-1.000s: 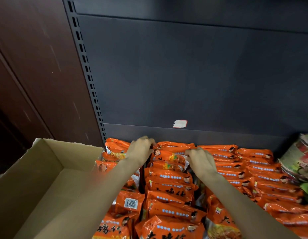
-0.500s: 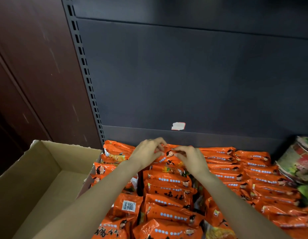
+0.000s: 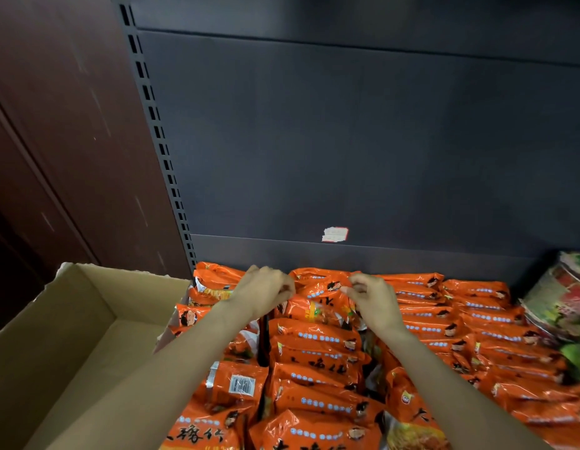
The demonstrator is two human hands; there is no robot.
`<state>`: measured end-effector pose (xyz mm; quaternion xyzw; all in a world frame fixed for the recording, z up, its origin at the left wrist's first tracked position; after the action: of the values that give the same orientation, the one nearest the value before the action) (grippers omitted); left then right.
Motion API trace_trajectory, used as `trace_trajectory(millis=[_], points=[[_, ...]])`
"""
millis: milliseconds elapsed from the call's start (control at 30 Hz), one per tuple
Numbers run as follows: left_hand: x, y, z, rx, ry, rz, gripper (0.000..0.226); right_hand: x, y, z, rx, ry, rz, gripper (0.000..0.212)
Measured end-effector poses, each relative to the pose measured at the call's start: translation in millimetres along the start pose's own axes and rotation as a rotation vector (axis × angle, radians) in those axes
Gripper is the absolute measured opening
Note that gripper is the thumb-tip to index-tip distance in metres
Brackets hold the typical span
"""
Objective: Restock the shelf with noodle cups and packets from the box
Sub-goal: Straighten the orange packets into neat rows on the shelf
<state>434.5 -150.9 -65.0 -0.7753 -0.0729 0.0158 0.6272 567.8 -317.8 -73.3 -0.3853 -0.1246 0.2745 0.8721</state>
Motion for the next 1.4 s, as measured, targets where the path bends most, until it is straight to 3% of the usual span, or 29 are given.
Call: trace_trajectory(millis=[67, 133, 267, 433, 533, 600, 867, 967, 1100, 1267, 1400], points=[[0, -3, -1, -0.017, -0.007, -0.039, 0.018, -1, 1, -3, -0.078, 0.014, 0.074, 0.030], [0, -4, -5, -0.047, 0.001, -0.062, 0.020, -1, 3, -7, -0.208, 0.011, 0.125, 0.007], [7, -3, -21, -0.165, 0.050, -0.070, 0.021, -3, -2, 4, -0.137, -0.128, 0.075, 0.041], [9, 1, -19, -0.224, 0.037, -0.027, 0.027, -3, 0, 4, -0.244, -0.133, 0.136, 0.018], [1, 6, -3, -0.230, -0.078, 0.011, 0.038, -5, 0, -3, -0.217, -0.136, 0.145, 0.021], [-2, 10, 0, -0.220, -0.090, 0.016, 0.032, -6, 1, -5, -0.219, -0.141, 0.154, 0.024], [15, -13, -30, -0.326, 0.053, -0.226, 0.021, -9, -10, -1, -0.139, -0.196, 0.076, 0.031], [16, -6, -35, -0.414, 0.022, -0.183, 0.023, -11, -9, -3, -0.121, -0.158, 0.091, 0.016], [4, 13, -22, -0.271, -0.096, 0.012, 0.024, -15, -8, -14, -0.189, -0.063, 0.126, 0.008], [2, 15, -26, -0.207, -0.049, 0.036, 0.026, -19, -8, -5, -0.146, -0.146, 0.071, 0.043], [2, 14, -33, -0.218, 0.028, 0.071, 0.027, -18, -8, -2, -0.248, -0.148, 0.054, 0.024]])
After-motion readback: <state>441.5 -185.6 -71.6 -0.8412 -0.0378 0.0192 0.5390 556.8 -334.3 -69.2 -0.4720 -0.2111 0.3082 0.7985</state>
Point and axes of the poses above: each hand's wrist, its own x-axis towards the middle knuckle, its own y-axis out of the palm, z = x × y, the point moved 2 cm from there along x, towards the middle knuckle, and after that the axes turned 10 degrees about y, right-handed, at the moved point
